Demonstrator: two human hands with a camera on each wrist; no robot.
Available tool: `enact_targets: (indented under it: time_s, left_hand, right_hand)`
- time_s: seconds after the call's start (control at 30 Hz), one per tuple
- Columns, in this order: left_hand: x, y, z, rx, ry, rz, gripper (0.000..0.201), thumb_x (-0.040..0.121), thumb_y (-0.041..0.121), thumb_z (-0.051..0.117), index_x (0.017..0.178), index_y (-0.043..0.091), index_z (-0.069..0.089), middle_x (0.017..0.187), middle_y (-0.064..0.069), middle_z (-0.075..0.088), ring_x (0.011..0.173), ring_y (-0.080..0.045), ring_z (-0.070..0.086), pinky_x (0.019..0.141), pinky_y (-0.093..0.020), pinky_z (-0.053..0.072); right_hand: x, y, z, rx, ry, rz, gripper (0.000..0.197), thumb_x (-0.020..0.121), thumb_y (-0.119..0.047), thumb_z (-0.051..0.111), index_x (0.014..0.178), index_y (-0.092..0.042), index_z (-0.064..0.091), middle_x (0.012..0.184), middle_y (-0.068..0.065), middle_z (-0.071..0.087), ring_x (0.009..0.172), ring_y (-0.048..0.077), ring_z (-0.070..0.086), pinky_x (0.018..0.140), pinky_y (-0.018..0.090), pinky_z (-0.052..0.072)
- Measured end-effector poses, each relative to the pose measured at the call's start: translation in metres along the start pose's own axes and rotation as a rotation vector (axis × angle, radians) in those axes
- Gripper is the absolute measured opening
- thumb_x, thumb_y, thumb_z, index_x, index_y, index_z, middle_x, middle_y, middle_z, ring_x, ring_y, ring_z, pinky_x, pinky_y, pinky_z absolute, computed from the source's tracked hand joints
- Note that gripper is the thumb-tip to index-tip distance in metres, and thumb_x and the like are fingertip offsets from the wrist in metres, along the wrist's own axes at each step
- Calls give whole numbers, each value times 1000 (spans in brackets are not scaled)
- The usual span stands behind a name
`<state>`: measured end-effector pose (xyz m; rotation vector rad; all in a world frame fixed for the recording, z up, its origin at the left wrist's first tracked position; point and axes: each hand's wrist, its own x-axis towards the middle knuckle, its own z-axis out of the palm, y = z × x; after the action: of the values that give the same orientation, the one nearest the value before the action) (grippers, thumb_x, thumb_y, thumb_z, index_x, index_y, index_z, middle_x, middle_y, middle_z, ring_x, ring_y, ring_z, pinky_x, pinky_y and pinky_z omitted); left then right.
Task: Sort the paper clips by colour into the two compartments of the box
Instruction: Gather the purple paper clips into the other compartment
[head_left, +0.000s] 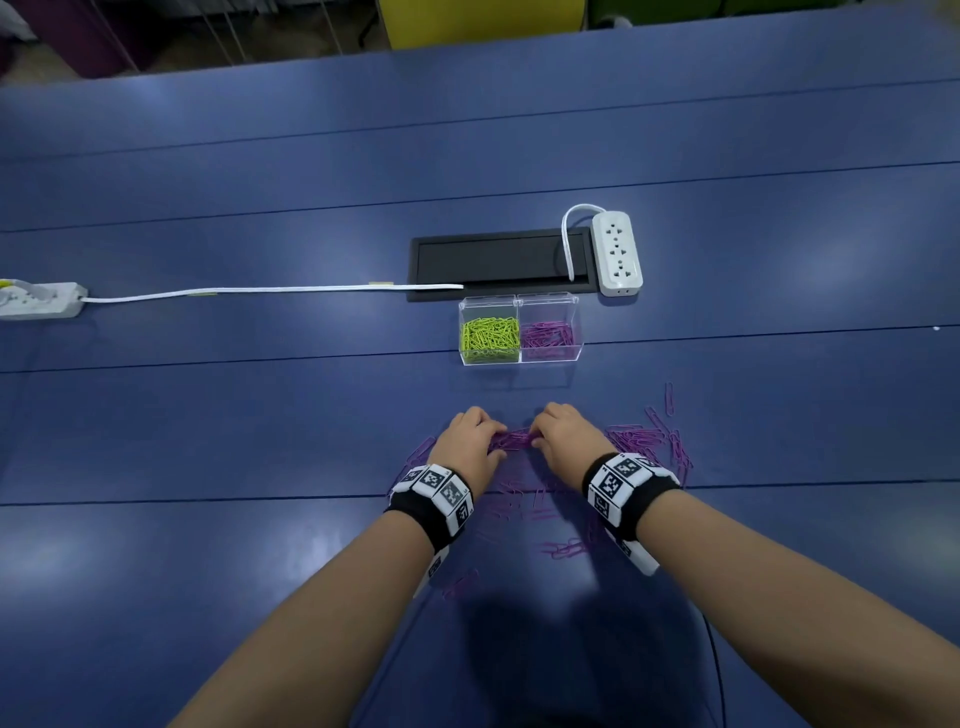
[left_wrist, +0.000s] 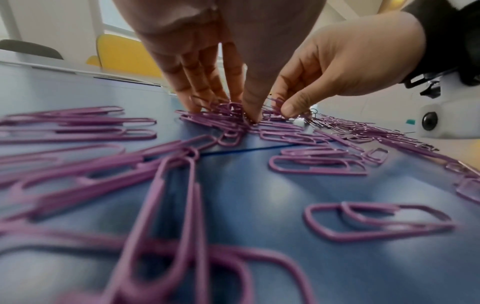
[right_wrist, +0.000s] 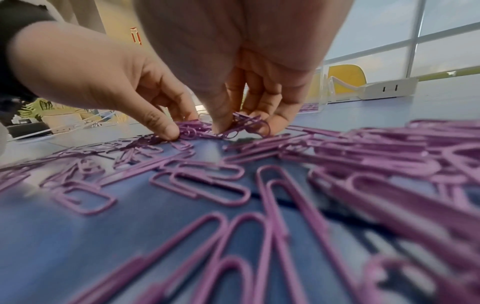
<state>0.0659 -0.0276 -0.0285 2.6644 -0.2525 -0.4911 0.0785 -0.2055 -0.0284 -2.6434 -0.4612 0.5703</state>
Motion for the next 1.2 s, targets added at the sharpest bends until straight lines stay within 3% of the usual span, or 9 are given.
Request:
enact_targets:
  time_s: [0.13,0.37,0.47,0.63,0.8,0.9,0.97,1.07,1.2]
  left_hand:
    - [6,5,-2,9,-22,-36,29,92,25,56,120,16,59,117,-4,52,114,-21,48,100,-34,41]
    - [10,11,-8,-3,-39,-81,25,95,24,52,116,15,62,115,-2,56,110,-21,53,93,-35,47]
    - [12,15,-12,-53,-40,-105,23,94,23,53,112,14,64,111,-3,58,105,-21,56,93,-36,48]
    - [16,23,-28,-189,59,-126,16,91,23,60,101,15,68,100,0,61,91,-17,61,86,-33,51]
    - [32,39,-58,-326,181,-152,12,88,21,64,98,15,69,94,1,65,83,-13,60,81,-27,52]
    - [53,51,-77,-362,208,-149,11,88,19,64,96,15,70,81,3,63,78,-13,59,78,-26,52]
    - [72,58,-85,-330,191,-107,11,88,16,64,96,11,70,82,-2,67,79,-17,62,79,-29,52]
    - [106,67,-89,-211,142,-46,15,88,17,62,99,11,71,96,-9,69,92,-24,64,87,-34,51]
    - [141,81,-82,70,14,52,19,90,14,57,103,7,70,108,-15,64,101,-33,61,91,-40,50]
  right_hand:
    - [-1,5,-18,51,-1,81,18,94,-18,50,107,-9,60,112,8,53,108,25,50,96,35,43]
    - [23,8,-89,338,233,223,11,92,-20,58,96,-12,63,93,2,63,84,15,57,80,25,44]
    - [49,9,-113,372,315,232,12,91,-19,59,95,-10,63,88,2,63,82,16,57,81,28,48]
    - [86,9,-120,243,344,231,11,90,-18,58,92,-9,65,98,11,65,90,26,61,87,40,51]
    - [94,13,-108,77,236,189,24,90,-17,58,110,-5,64,116,14,55,103,30,58,94,40,47]
    - [87,17,-105,112,273,162,24,89,-11,56,111,-4,65,113,14,56,103,29,58,95,39,47]
    - [76,23,-106,214,383,174,22,88,-8,55,106,-5,67,107,13,59,98,26,60,94,34,47]
    - [48,40,-108,314,480,280,18,88,-10,55,101,-7,68,102,11,61,92,23,60,88,26,44]
    - [7,76,-89,203,375,435,22,89,-15,56,107,-6,64,110,15,56,105,30,55,94,32,41]
